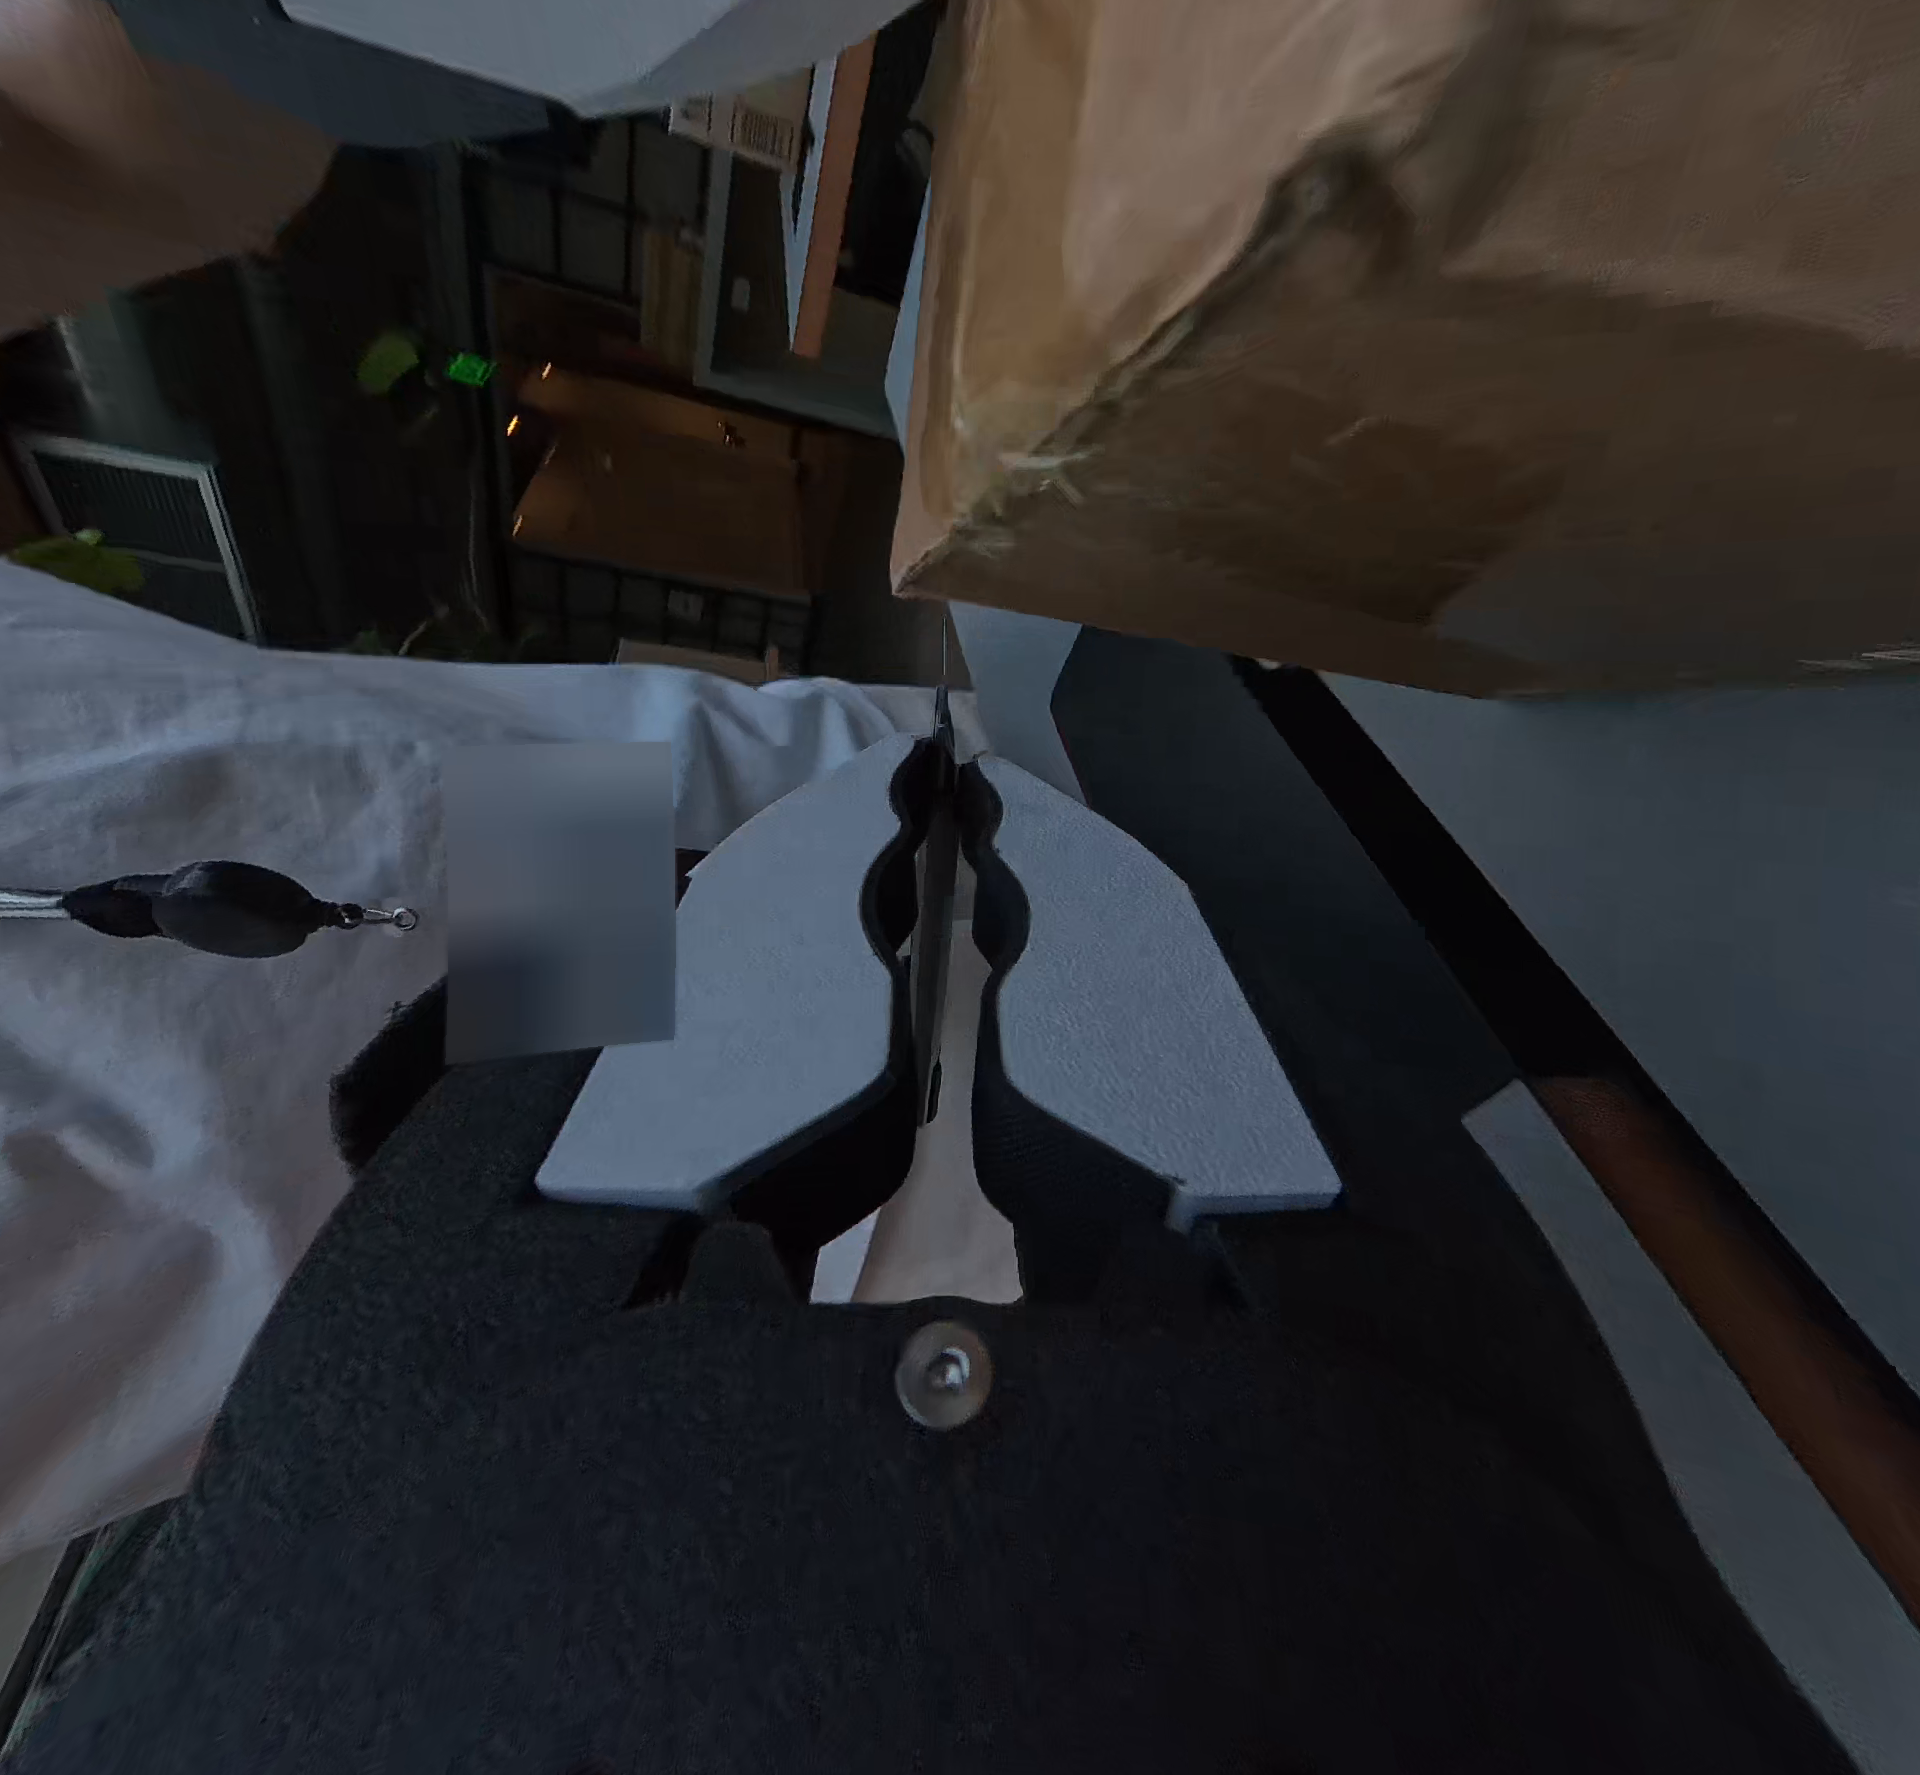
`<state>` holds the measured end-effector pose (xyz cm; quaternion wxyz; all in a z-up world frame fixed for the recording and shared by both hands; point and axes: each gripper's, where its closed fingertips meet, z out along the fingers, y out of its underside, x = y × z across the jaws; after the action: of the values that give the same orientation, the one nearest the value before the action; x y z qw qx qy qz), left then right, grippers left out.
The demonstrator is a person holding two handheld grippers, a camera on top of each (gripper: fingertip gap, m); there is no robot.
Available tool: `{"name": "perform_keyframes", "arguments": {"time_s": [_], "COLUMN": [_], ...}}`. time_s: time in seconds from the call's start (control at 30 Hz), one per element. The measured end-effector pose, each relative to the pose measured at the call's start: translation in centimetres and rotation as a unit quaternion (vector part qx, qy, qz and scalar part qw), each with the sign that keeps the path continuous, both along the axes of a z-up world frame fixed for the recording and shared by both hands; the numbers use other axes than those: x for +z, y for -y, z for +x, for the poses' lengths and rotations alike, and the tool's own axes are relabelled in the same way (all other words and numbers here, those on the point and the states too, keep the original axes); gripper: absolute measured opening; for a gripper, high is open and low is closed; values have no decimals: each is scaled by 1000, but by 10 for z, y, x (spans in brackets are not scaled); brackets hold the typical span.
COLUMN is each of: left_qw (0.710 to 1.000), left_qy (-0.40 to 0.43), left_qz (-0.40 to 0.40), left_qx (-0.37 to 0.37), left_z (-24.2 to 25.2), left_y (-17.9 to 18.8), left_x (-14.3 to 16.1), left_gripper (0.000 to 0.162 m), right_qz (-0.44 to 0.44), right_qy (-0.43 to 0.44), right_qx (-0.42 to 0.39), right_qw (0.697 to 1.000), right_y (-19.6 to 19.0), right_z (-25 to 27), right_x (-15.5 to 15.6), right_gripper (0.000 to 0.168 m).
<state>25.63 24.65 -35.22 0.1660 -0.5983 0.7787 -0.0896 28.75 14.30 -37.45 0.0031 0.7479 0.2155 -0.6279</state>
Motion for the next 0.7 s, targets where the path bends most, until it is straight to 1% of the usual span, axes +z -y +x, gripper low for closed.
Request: {"name": "perform_keyframes", "arguments": {"time_s": [0.07, 0.1, 0.13, 0.17, 0.23, 0.27, 0.33, 0.43, 0.5, 0.63, 0.67, 0.7], "left_qw": [999, 997, 993, 986, 970, 960, 938, 908, 896, 872, 868, 863], "left_qy": [18, 35, 55, 75, 102, 111, 139, 173, 181, 203, 208, 214], "left_qz": [19, 16, 7, 0, -21, -36, -60, -94, -95, -131, -140, -147], "left_qx": [39, 71, 108, 148, 222, 255, 313, 370, 394, 425, 428, 433], "left_z": [-14, -22, -30, -40, -63, -73, -89, -99, -104, -99, -94, -89], "left_y": [-9, -12, -15, -19, -23, -22, -18, -3, 6, 32, 39, 44], "left_x": [10, 17, 23, 28, 34, 35, 38, 40, 37, 31, 30, 29], "left_gripper": [0, 0, 0, 0, 0, 0, 0, 0, 0, 0, 0, 0], "right_qz": [9, 20, 33, 47, 78, 86, 96, 142, 174, 240, 257, 267], "right_qy": [33, 72, 123, 181, 272, 300, 337, 398, 413, 407, 400, 389], "right_qx": [-89, -141, -174, -183, -163, -144, -107, -52, -21, -35, -36, -37], "right_qw": [995, 987, 977, 965, 945, 939, 930, 905, 894, 881, 879, 881], "right_y": [-36, -58, -77, -91, -111, -118, -129, -143, -148, -163, -166, -166], "right_z": [32, 51, 70, 86, 106, 110, 108, 107, 100, 85, 82, 78], "right_x": [-3, -11, -23, -39, -64, -72, -84, -106, -117, -120, -120, -118], "right_gripper": [5, 3, 3, 4, 4, 4, 5, 4, 5, 6, 13, 27]}}
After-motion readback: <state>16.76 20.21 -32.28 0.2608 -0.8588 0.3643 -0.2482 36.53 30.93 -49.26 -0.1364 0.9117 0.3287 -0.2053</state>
